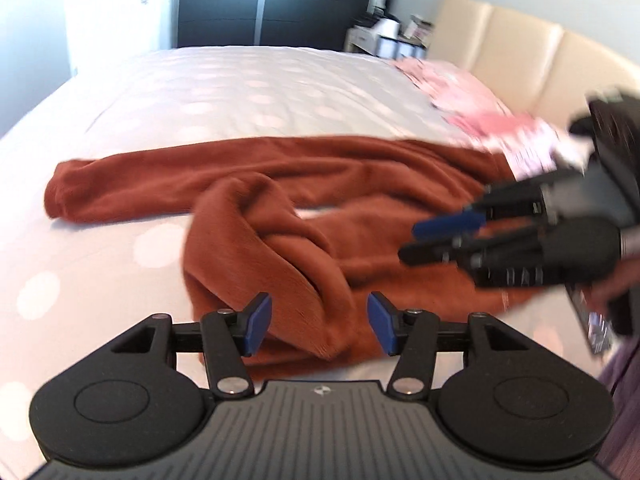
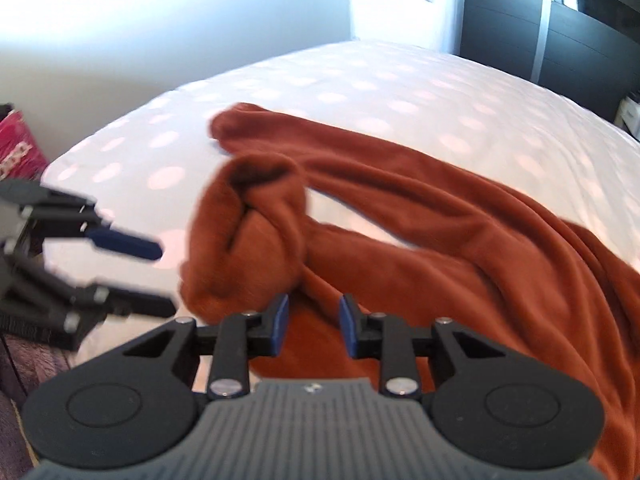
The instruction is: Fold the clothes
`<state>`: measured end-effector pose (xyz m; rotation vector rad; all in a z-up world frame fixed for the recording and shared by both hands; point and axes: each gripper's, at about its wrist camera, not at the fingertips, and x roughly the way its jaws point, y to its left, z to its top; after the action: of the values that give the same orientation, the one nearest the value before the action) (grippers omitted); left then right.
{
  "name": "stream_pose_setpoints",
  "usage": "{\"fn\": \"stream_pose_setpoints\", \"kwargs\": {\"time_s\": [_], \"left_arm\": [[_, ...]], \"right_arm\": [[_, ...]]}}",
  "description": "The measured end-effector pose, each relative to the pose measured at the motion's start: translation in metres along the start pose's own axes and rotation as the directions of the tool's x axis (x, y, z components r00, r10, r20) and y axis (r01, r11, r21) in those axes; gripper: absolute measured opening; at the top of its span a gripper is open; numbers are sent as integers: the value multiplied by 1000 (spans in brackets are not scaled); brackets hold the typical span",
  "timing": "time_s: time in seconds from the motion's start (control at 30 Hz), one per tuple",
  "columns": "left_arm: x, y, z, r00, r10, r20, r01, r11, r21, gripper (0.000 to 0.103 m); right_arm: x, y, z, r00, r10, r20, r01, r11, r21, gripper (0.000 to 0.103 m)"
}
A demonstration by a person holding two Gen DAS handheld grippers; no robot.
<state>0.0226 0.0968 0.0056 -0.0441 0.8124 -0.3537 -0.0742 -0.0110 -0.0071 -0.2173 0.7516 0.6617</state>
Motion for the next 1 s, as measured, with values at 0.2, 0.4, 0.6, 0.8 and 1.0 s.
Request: {"fn": "stream_pose_setpoints", "kwargs": {"time_s": [0.2, 0.4, 0.6, 0.8, 1.0], "left_arm": [[28, 41, 23, 999, -45, -15, 41, 980, -195, 53], [60, 63, 26, 996, -6, -86, -15, 970, -244, 45], [66, 80, 13, 993, 9, -121, -40, 965, -258, 5], [53, 91, 7, 995, 3, -102, -33, 957, -288, 4], [39, 75, 11, 997, -16, -71, 0, 976, -219, 4]], "right_arm": [[31, 13, 24, 998, 67, 18, -67, 997, -46, 29], [70, 25, 29, 997, 72, -37, -77, 988, -133, 33], [85, 16, 26, 998, -2, -68, -7, 992, -126, 7], [89, -12, 22, 993, -60, -98, 56, 997, -52, 7], [71, -10, 28, 999, 24, -30, -26, 998, -65, 15]]}}
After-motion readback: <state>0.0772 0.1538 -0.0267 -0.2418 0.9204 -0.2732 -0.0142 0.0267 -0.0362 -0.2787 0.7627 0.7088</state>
